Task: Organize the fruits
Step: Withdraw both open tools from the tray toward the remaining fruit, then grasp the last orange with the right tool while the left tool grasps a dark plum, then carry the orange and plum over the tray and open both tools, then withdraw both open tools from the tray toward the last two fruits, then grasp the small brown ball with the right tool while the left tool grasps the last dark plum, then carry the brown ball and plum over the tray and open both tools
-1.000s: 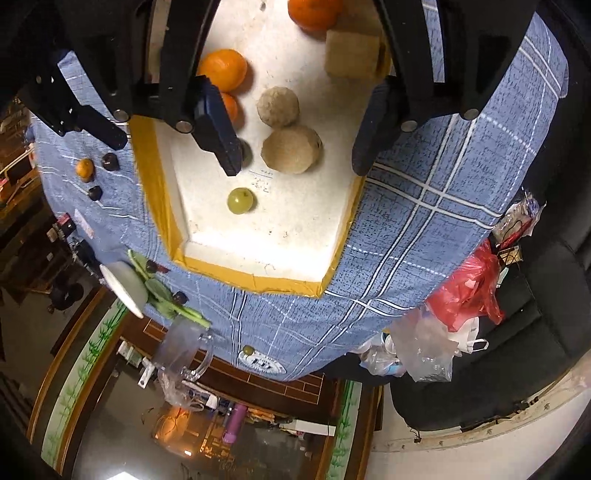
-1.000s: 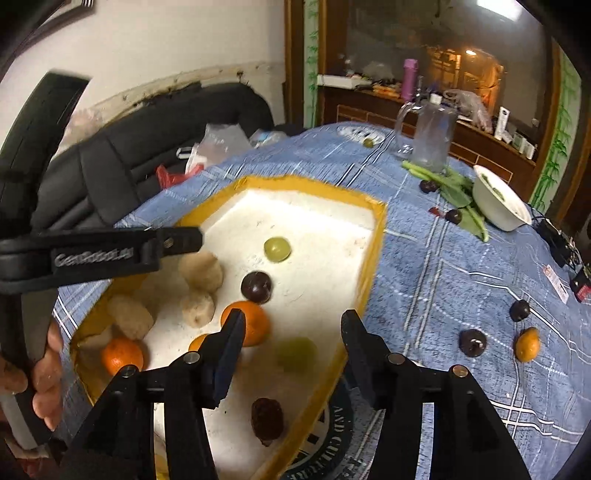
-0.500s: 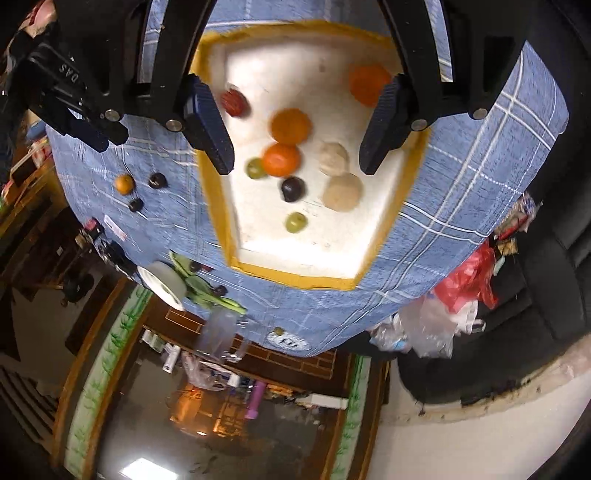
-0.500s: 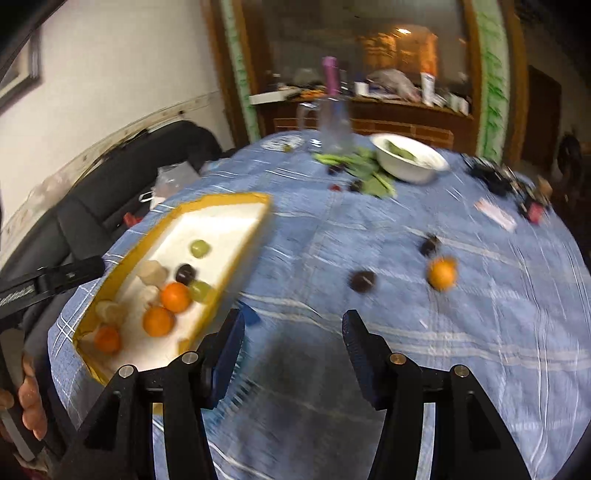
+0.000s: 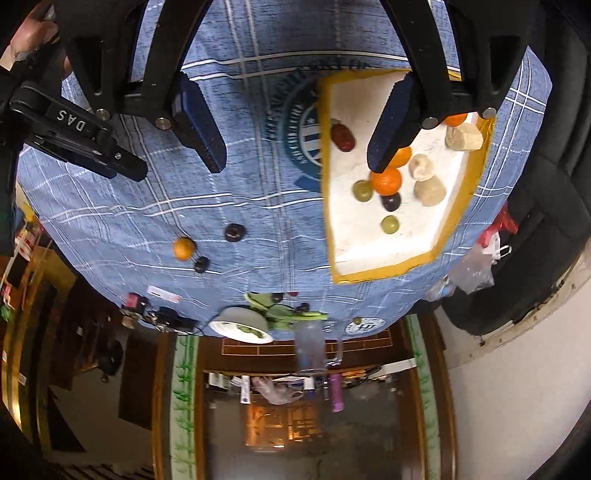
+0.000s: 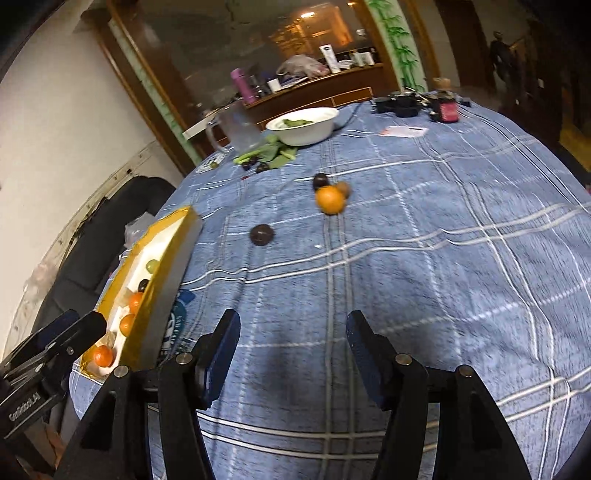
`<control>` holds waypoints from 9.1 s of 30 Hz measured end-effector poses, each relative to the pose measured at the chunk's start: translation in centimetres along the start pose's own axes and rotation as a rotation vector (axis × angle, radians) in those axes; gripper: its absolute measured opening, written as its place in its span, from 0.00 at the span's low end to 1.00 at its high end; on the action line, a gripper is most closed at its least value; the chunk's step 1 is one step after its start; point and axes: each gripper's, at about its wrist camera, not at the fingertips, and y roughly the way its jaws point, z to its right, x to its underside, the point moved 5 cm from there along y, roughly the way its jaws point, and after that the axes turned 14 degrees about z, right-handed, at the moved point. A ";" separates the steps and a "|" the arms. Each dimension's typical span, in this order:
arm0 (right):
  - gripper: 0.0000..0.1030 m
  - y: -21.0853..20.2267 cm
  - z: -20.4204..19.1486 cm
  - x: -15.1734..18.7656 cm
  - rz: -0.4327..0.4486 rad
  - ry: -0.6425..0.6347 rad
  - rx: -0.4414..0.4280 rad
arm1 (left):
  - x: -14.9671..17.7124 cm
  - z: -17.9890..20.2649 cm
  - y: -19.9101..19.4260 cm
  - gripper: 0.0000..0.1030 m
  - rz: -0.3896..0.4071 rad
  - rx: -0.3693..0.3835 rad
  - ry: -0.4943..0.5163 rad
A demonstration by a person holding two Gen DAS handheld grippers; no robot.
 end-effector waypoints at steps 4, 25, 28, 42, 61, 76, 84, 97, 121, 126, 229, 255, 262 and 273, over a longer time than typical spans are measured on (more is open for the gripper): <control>0.63 -0.3 0.8 0.2 0.002 0.017 0.001 | 0.2 1.1 -0.1 0.76 -0.009 0.003 0.023; 0.64 0.4 1.0 1.2 -0.033 0.013 -0.013 | 1.7 0.5 1.9 0.76 -0.081 0.017 -0.029; 0.64 0.5 1.0 0.6 -0.031 -0.013 -0.003 | 1.6 0.6 2.3 0.76 -0.084 0.017 -0.027; 0.60 8.8 3.3 -6.8 -0.070 -0.099 0.046 | -0.3 2.8 7.2 0.76 -0.141 0.124 -0.090; 0.32 15.9 2.8 -7.4 -0.101 -0.133 0.013 | -1.2 5.9 17.4 0.75 -0.222 0.128 -0.022; 0.33 13.8 4.2 -8.8 -0.065 -0.033 -0.021 | -0.5 8.2 20.0 0.23 -0.216 0.074 0.073; 0.33 13.1 4.2 -9.2 -0.044 -0.022 -0.036 | -1.7 7.5 16.9 0.23 -0.149 0.103 -0.003; 0.33 11.8 1.7 -9.0 -0.010 -0.039 -0.139 | -2.8 -2.5 7.8 0.24 -0.069 0.013 -0.193; 0.34 8.0 -23.3 5.1 -0.241 -0.485 -0.424 | 1.9 -21.1 8.3 0.24 -0.167 -0.126 -0.430; 0.34 8.8 -24.4 7.9 -0.296 -0.555 -0.408 | 2.2 -21.5 10.3 0.24 -0.207 -0.135 -0.416; 0.21 9.5 7.6 -8.0 -0.025 -0.007 0.040 | -2.3 7.0 15.8 0.78 -0.284 0.270 -0.274; 0.22 8.8 9.9 -9.2 0.019 0.145 -0.017 | -5.7 12.6 23.5 0.19 -0.128 0.179 -0.037; 0.22 7.9 8.7 -9.5 0.055 0.127 -0.073 | -6.4 8.1 15.7 0.19 -0.076 0.230 -0.129; 0.22 7.6 3.8 -8.3 -0.025 0.239 -0.336 | -3.1 -8.2 7.2 0.19 -0.024 0.004 -0.344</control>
